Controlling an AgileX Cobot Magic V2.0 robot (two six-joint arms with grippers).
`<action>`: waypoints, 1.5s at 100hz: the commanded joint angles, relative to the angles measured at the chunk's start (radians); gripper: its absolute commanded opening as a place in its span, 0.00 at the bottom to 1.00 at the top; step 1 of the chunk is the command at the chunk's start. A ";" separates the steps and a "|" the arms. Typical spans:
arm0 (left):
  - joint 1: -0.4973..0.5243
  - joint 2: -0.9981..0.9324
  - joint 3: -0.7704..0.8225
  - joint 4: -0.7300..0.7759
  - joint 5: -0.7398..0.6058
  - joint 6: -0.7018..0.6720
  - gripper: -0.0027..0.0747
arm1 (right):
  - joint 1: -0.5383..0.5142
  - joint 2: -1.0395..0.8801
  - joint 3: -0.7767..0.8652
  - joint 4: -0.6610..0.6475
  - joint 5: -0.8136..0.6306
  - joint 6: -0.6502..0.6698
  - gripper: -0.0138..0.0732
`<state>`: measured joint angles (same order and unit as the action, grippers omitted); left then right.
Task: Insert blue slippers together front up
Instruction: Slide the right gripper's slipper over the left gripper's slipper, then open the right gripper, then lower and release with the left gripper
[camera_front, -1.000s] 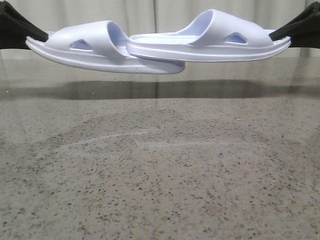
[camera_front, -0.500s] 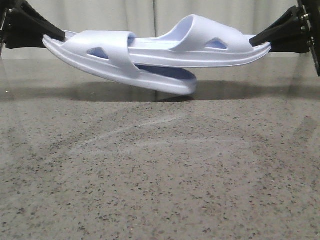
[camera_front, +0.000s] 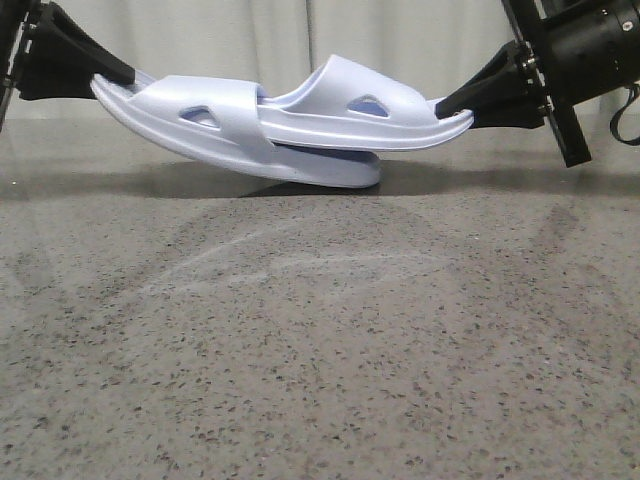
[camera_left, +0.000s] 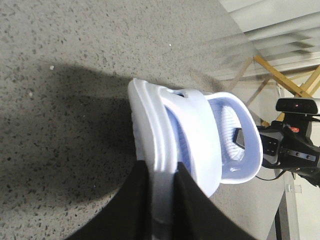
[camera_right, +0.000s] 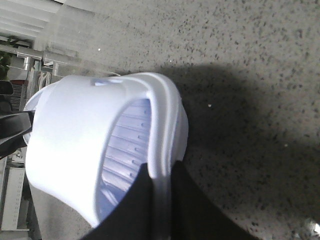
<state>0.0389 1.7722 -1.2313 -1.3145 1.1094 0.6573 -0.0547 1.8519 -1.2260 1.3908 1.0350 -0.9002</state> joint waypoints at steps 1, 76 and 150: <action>-0.030 -0.038 -0.031 -0.110 0.159 -0.007 0.06 | 0.034 -0.041 -0.033 0.062 0.132 -0.005 0.04; 0.057 -0.063 -0.087 -0.122 0.159 -0.019 0.05 | -0.233 -0.078 -0.033 0.064 0.275 -0.003 0.44; -0.007 -0.061 -0.087 0.064 0.085 0.182 0.60 | -0.237 -0.085 -0.033 0.069 0.275 -0.003 0.44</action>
<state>0.0314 1.7619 -1.2868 -1.1992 1.1898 0.8225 -0.2852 1.8231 -1.2313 1.3976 1.1748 -0.8964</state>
